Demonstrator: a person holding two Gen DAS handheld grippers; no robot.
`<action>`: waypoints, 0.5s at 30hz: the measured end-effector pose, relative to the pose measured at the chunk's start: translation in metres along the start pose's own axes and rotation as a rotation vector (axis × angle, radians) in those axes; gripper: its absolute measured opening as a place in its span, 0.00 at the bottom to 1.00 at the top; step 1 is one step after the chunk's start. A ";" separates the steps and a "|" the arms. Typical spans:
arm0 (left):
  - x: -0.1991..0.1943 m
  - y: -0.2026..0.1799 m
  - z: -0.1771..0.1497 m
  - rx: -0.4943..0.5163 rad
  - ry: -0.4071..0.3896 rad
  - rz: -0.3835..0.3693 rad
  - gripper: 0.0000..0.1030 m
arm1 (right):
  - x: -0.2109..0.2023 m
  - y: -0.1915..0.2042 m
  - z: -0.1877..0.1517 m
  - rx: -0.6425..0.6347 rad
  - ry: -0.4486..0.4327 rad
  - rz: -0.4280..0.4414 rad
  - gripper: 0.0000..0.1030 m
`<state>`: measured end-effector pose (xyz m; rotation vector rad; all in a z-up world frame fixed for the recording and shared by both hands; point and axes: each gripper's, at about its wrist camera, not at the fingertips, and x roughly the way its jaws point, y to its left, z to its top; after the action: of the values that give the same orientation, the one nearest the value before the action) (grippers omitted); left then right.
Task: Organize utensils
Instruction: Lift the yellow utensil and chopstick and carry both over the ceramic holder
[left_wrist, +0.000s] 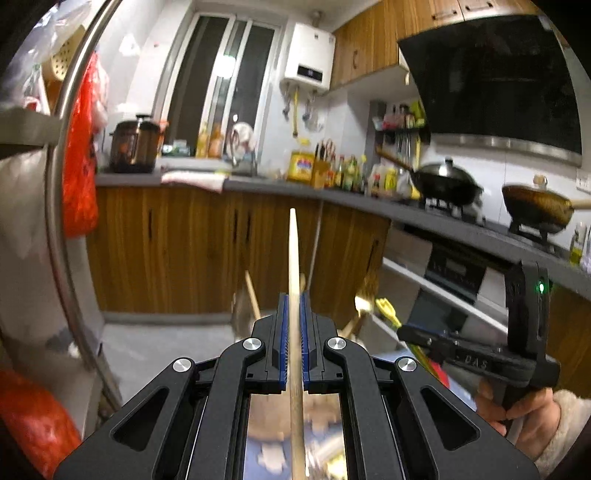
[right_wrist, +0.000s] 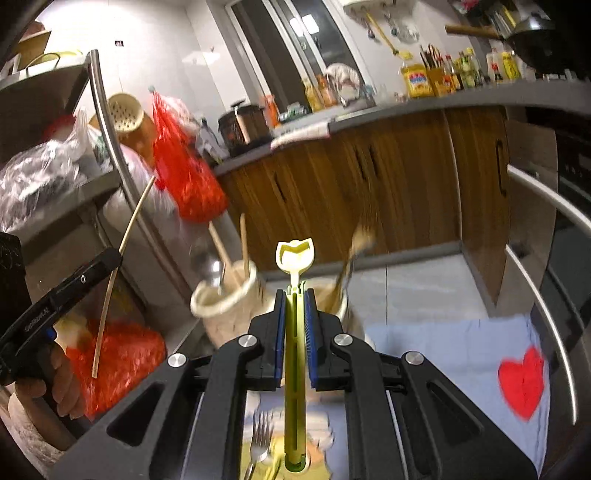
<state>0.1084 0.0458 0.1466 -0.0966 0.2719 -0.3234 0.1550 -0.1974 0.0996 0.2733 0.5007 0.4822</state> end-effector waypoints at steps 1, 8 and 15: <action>0.008 0.003 0.007 -0.010 -0.009 -0.009 0.06 | 0.004 0.000 0.007 0.003 -0.014 0.005 0.09; 0.053 0.008 0.028 -0.043 -0.051 -0.039 0.06 | 0.038 -0.004 0.036 0.034 -0.085 0.060 0.09; 0.090 0.011 0.017 -0.033 -0.082 -0.009 0.06 | 0.068 -0.017 0.037 0.079 -0.165 0.075 0.09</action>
<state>0.1985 0.0277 0.1393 -0.1435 0.1953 -0.3233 0.2322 -0.1824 0.0979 0.4050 0.3499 0.5089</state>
